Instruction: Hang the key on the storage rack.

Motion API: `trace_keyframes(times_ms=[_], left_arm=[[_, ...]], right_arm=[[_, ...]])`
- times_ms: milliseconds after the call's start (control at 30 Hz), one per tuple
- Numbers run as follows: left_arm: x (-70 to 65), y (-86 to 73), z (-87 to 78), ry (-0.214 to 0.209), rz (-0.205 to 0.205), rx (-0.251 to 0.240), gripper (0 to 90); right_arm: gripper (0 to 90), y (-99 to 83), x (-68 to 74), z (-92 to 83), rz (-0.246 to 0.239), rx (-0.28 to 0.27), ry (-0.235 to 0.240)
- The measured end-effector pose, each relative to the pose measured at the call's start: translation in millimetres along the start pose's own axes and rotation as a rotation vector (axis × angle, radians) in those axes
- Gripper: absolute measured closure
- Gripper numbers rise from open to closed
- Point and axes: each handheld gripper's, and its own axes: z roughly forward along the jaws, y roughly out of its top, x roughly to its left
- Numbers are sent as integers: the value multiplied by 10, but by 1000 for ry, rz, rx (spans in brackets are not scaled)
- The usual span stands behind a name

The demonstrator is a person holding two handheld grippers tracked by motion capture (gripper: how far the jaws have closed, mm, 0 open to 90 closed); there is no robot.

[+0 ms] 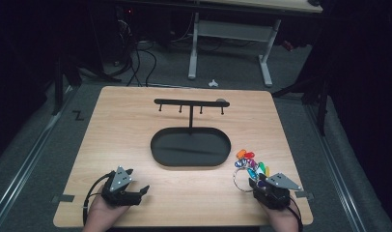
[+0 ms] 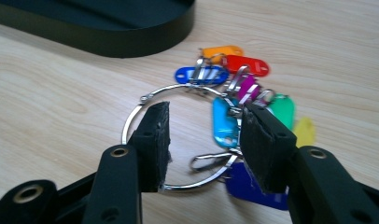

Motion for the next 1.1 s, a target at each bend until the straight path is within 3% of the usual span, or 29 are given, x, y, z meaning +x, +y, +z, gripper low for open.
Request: trace_keyframes(times_ms=[333, 533, 867, 1100], left_arm=[[-16, -2, 24, -1, 5, 9, 167], [-14, -4, 20, -9, 9, 10, 179], [7, -14, -25, -19, 4, 5, 199], [47, -31, -45, -26, -15, -8, 210]], right_arm=[[565, 23, 224, 156, -49, 57, 98], [566, 28, 325, 246, -78, 85, 123], [545, 92, 507, 340, -153, 119, 133], [561, 279, 445, 355, -166, 222, 112]])
